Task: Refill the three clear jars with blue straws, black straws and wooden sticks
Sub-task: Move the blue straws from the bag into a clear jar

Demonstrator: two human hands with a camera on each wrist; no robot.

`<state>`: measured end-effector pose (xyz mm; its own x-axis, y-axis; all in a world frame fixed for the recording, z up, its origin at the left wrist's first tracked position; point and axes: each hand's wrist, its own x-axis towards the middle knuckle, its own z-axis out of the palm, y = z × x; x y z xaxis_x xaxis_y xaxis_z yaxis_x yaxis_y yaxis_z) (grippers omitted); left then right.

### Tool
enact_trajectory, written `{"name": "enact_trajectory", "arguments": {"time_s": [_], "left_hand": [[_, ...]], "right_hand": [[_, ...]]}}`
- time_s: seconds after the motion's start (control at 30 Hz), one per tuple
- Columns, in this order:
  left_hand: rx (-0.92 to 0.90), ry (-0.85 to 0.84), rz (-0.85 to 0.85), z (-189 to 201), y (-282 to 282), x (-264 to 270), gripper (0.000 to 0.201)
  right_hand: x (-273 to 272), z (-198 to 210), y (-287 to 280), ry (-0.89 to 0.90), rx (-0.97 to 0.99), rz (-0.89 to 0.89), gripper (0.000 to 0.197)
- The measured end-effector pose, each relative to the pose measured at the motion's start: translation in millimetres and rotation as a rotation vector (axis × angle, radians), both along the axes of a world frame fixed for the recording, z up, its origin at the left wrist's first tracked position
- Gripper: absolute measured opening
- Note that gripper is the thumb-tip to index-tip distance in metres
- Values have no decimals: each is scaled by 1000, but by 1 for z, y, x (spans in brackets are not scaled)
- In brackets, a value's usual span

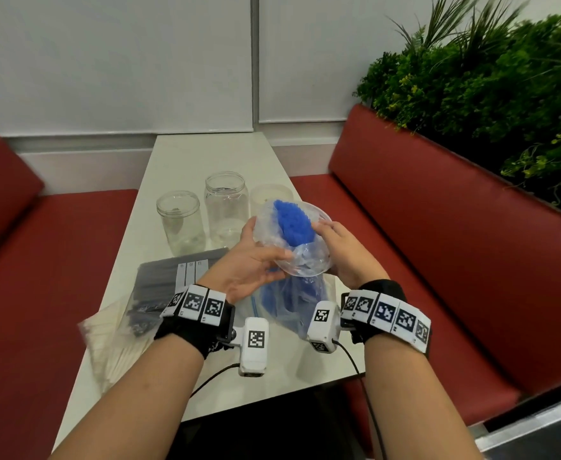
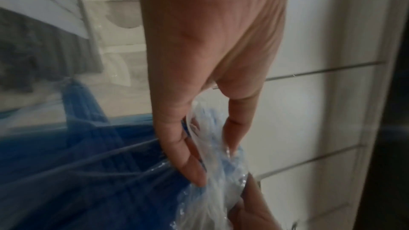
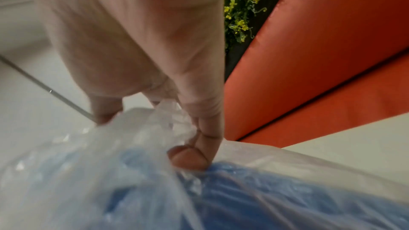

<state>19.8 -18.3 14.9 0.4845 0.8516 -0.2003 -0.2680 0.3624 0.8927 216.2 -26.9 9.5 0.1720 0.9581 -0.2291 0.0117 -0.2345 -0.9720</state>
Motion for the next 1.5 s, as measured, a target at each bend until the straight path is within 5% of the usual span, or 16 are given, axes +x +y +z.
{"name": "enact_trajectory", "arguments": {"time_s": [0.1, 0.2, 0.33, 0.53, 0.63, 0.7, 0.83, 1.03, 1.13, 1.23, 1.33, 1.5], "left_hand": [[59, 132, 7, 3, -3, 7, 126], [68, 170, 7, 0, -5, 9, 122], [42, 259, -20, -9, -2, 6, 117], [141, 753, -130, 2, 10, -18, 89], [108, 514, 36, 12, 26, -25, 39], [14, 297, 150, 16, 33, -26, 30], [18, 352, 205, 3, 39, -21, 31], [94, 459, 307, -16, 43, -11, 23], [-19, 267, 322, -15, 44, -13, 17], [-131, 2, 80, -16, 44, -14, 48], [-188, -53, -39, -15, 42, -13, 69], [-231, -44, 85, -23, 46, -15, 53]], "right_hand": [[10, 0, -2, 94, -17, 161, 87], [16, 2, 1, 182, -26, 248, 82], [13, -3, 0, 167, -23, 154, 57], [6, -8, -9, -123, -69, 223, 77], [2, -5, -9, -238, -74, 254, 85], [1, -3, -10, -290, -81, 282, 93], [-3, -2, -11, -393, -64, 254, 87], [-6, -6, -12, -322, -40, 227, 62], [-7, -1, -13, -298, 2, 222, 46], [-9, -3, -10, -269, 45, 245, 45], [-11, -6, -7, -261, 78, 256, 43], [-12, -6, 0, -322, 142, 180, 43]]}}
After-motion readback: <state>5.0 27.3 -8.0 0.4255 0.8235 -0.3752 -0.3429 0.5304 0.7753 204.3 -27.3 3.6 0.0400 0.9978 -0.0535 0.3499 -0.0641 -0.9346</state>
